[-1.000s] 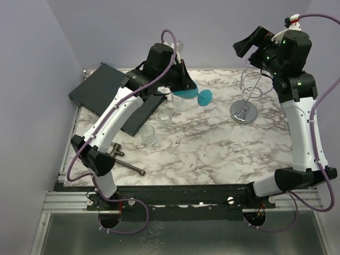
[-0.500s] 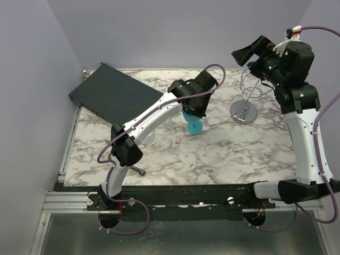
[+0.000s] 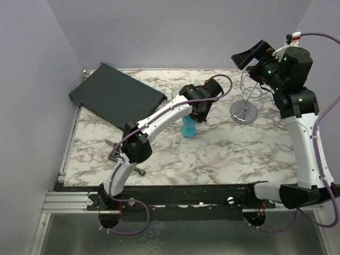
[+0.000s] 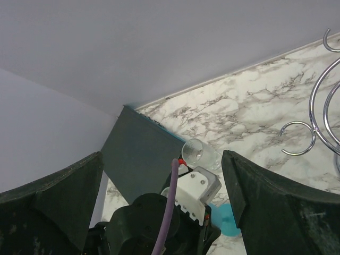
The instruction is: Take the wine glass off the wine glass rack
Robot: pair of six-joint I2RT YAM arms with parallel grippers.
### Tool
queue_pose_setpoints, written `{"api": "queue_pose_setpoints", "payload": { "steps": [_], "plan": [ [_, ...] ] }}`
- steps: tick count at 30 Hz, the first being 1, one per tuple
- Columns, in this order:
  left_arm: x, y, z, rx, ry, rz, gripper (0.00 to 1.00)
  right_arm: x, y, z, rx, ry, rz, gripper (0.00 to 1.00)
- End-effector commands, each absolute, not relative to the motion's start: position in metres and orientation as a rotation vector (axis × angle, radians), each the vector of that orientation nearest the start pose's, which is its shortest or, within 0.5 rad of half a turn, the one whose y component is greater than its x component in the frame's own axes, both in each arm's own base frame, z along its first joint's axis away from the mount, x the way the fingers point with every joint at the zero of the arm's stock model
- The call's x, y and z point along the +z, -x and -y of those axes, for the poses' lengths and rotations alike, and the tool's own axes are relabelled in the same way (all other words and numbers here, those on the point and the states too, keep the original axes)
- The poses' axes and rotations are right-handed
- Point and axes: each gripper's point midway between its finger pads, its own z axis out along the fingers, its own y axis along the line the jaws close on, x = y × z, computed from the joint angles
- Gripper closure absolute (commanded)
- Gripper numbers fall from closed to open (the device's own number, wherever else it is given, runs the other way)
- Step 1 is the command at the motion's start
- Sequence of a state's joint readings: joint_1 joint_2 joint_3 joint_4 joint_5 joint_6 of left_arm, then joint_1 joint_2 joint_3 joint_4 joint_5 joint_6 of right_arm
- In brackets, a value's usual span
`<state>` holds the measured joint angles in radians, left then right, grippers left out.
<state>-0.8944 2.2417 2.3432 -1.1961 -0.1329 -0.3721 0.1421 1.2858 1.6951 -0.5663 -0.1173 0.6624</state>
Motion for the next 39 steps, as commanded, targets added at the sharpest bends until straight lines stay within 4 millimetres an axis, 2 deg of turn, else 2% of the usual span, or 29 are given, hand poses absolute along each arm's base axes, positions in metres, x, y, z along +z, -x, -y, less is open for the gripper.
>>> {"api": "queue_pose_setpoints", "payload": {
  "steps": [1, 16, 18, 21, 24, 27, 34, 35, 36, 39],
  "plan": [
    [0.160, -0.325, 0.388, -0.188, -0.670, -2.565, 1.00, 0.458, -0.368, -0.103, 0.725, -0.354, -1.700, 0.00],
    [0.144, -0.324, 0.386, -0.185, -0.663, -2.578, 0.85, 0.450, -0.369, -0.105, 0.733, -0.351, -1.712, 0.00],
    [0.145, -0.323, 0.387, -0.189, -0.661, -2.575, 0.80, 0.450, -0.369, -0.106, 0.741, -0.348, -1.714, 0.00],
    [0.150, -0.323, 0.385, -0.193, -0.656, -2.567, 0.67, 0.448, -0.370, -0.107, 0.747, -0.348, -1.718, 0.00],
    [0.160, -0.325, 0.384, -0.193, -0.640, -2.546, 0.53, 0.450, -0.371, -0.108, 0.752, -0.342, -1.716, 0.00],
    [0.176, -0.327, 0.383, -0.211, -0.623, -2.512, 0.43, 0.450, -0.371, -0.110, 0.762, -0.337, -1.718, 0.00],
    [0.215, -0.326, 0.380, -0.259, -0.591, -2.442, 0.24, 0.452, -0.372, -0.111, 0.768, -0.335, -1.716, 0.00],
    [0.220, -0.326, 0.379, -0.264, -0.584, -2.433, 0.19, 0.453, -0.372, -0.111, 0.768, -0.335, -1.716, 0.00],
    [0.225, -0.325, 0.378, -0.273, -0.581, -2.424, 0.04, 0.453, -0.372, -0.111, 0.766, -0.336, -1.716, 0.00],
    [0.244, -0.324, 0.373, -0.292, -0.557, -2.391, 0.01, 0.453, -0.373, -0.111, 0.772, -0.336, -1.718, 0.00]
  ]
}}
